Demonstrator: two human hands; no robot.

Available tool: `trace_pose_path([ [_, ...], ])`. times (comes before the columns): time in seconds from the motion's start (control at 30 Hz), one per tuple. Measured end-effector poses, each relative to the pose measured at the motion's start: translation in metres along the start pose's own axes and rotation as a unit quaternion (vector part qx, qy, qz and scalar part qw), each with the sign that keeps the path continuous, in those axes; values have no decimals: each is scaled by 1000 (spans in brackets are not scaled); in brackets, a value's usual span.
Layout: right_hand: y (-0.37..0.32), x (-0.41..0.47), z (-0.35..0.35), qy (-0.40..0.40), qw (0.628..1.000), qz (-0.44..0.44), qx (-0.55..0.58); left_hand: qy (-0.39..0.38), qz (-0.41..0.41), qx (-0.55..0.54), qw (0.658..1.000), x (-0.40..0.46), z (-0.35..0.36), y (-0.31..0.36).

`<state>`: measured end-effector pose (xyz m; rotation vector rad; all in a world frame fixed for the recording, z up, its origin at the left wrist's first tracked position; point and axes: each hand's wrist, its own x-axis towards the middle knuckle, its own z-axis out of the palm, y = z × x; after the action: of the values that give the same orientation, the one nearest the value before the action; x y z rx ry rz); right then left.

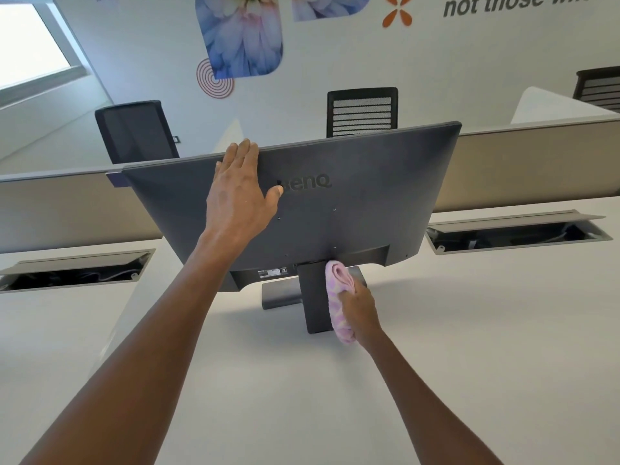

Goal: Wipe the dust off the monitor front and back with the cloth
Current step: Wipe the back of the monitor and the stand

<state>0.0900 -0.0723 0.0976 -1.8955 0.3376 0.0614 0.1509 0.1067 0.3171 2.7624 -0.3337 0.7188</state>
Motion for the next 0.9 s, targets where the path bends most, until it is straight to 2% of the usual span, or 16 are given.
trace_pose_path([
  [0.07, 16, 1, 6, 18, 999, 47, -5, -1, 0, 3, 1000, 0, 0, 0],
  [0.1, 20, 0, 6, 28, 997, 48, -62, -2, 0, 2, 1000, 0, 0, 1],
  [0.17, 26, 4, 6, -5, 991, 67, -114, -4, 2, -2, 1000, 0, 0, 1],
  [0.37, 7, 10, -2, -52, 983, 99, -144, -18, 0, -10, 1000, 0, -3, 1],
  [0.5, 0, 2, -18, -83, 970, 180, -138, -24, 0, -18, 1000, 1, -3, 2],
  [0.6, -6, -21, -30, -108, 968, 225, -31, -20, 9, -20, 1000, -3, -2, 1],
  [0.67, -8, -36, -29, -114, 971, 209, 15, 5, 14, -53, 998, -15, 3, 1],
  [0.8, -14, -58, 3, -84, 990, 110, 17, 57, -9, -150, 987, -74, 28, 0],
  [0.9, -19, -66, 31, -37, 998, 29, -51, 9, -128, -227, 966, -127, 45, -2],
])
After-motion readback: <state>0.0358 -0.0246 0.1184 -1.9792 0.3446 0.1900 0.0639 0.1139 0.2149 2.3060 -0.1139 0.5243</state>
